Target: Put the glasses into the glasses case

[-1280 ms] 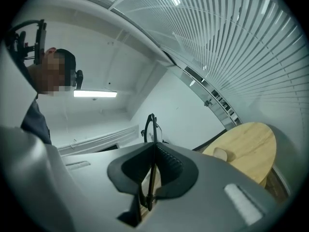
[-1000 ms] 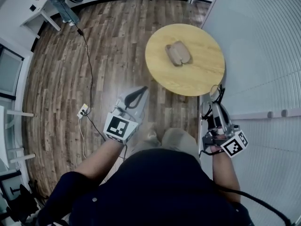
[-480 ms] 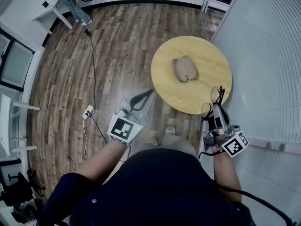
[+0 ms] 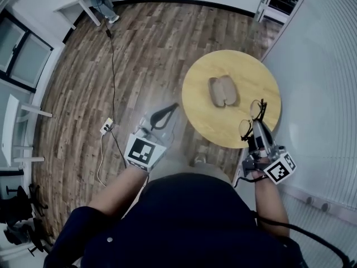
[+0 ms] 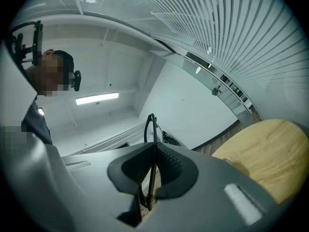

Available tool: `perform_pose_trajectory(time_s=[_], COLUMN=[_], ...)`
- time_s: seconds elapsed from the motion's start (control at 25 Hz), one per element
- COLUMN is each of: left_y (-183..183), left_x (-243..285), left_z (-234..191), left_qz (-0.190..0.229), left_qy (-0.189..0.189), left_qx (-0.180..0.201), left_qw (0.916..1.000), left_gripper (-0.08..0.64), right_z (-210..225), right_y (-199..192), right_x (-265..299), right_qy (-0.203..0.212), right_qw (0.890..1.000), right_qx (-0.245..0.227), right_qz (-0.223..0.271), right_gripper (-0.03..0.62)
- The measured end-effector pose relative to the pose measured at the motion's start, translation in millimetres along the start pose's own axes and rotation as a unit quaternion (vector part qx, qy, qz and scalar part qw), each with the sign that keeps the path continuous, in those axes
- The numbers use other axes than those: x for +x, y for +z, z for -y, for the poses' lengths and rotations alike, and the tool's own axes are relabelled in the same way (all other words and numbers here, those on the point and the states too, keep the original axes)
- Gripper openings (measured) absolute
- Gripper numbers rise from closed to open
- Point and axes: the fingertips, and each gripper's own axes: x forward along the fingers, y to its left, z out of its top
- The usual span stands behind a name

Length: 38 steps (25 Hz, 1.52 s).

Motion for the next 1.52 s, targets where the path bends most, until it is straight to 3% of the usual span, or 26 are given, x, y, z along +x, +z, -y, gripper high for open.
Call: perform_pose_trajectory(time_s=[0.32, 0.48, 0.92, 1.12, 1.52], left_y=[-9.2, -14.3, -18.5, -16.5, -30.2], left_x=[20.8, 47.2, 130.0, 162.6, 199.7], left_z=[-26.8, -47.2, -85.1, -115.7, -129.0], left_qz=[-0.007, -0.003, 0.005, 0.01, -0.008], left_qy=[-0.002, -0.009, -0.101, -0.136, -0.162], left_qx=[0.01, -0.015, -0.029, -0.031, -0.043], left_qw=[0.9999, 0.9998, 0.9945, 0.9901, 0.9858], left_gripper=[0.0, 0.0, 0.0, 0.0, 0.0], right_z=[27.1, 40.1, 66.5, 74.1, 100.9], right_y=[-3.3, -7.0, -17.0, -16.9, -12.9], right_x=[27.0, 45.1, 92.1, 124.2, 149.2], right_qy=[-0.012, -0.03, -0.093, -0.131, -0.175], right_qw=[1.0, 0.999, 0.996, 0.991, 0.984], right_qx=[0.013, 0.008, 0.001, -0.033, -0.038], right_qz=[-0.01, -0.008, 0.004, 0.003, -0.021], right_gripper=[0.023, 0.024, 0.024, 0.024, 0.025])
